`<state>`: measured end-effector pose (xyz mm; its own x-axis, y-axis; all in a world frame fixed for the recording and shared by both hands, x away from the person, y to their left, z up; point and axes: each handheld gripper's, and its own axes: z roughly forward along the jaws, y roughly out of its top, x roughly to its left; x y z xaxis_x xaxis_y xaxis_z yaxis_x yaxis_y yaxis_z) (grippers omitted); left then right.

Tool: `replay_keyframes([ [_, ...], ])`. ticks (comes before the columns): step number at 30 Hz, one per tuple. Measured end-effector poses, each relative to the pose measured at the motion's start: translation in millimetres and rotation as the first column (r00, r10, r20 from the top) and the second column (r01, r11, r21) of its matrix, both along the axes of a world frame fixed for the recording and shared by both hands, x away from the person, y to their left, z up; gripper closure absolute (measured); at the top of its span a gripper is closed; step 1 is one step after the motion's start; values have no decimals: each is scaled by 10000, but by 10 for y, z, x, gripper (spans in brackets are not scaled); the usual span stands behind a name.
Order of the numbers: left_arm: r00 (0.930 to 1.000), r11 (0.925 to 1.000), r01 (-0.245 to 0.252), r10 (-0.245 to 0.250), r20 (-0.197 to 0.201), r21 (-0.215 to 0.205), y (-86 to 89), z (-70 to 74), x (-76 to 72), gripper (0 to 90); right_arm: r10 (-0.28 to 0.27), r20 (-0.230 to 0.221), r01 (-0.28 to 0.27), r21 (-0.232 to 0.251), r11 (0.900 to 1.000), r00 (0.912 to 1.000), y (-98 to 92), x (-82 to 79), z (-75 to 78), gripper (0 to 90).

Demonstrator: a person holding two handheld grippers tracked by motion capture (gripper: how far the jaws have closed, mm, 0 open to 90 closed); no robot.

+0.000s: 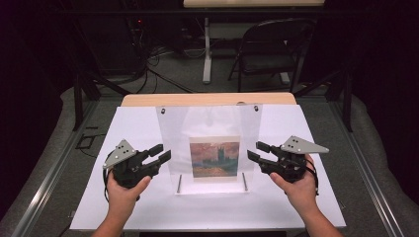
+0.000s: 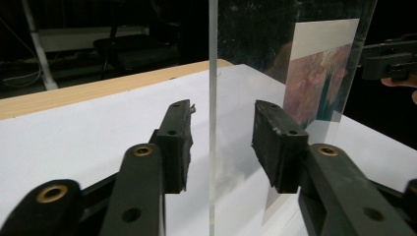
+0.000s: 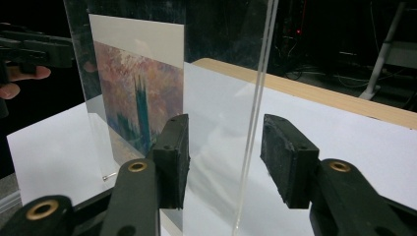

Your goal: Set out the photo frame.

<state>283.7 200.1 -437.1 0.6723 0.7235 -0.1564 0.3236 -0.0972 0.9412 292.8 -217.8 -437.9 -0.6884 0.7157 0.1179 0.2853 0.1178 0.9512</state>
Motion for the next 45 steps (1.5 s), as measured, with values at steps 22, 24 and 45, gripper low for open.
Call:
replay_keyframes([
  [22, 9778, 9744, -2078, 2045, 459, 853, 500, -97, -198, 368, -2424, 809, 2507, -1180, 9608, 9668, -511, -243, -99, 316],
  [24, 9730, 9688, -2301, 2271, 418, 921, 555, -143, -229, 368, -2526, 877, 2622, -1247, 9569, 9636, -547, -280, -123, 317],
  [45, 9511, 9436, -2846, 3001, -737, 1692, 726, -826, -118, 380, -2323, 210, 2313, -2157, 9487, 9724, -403, -254, -809, 330],
])
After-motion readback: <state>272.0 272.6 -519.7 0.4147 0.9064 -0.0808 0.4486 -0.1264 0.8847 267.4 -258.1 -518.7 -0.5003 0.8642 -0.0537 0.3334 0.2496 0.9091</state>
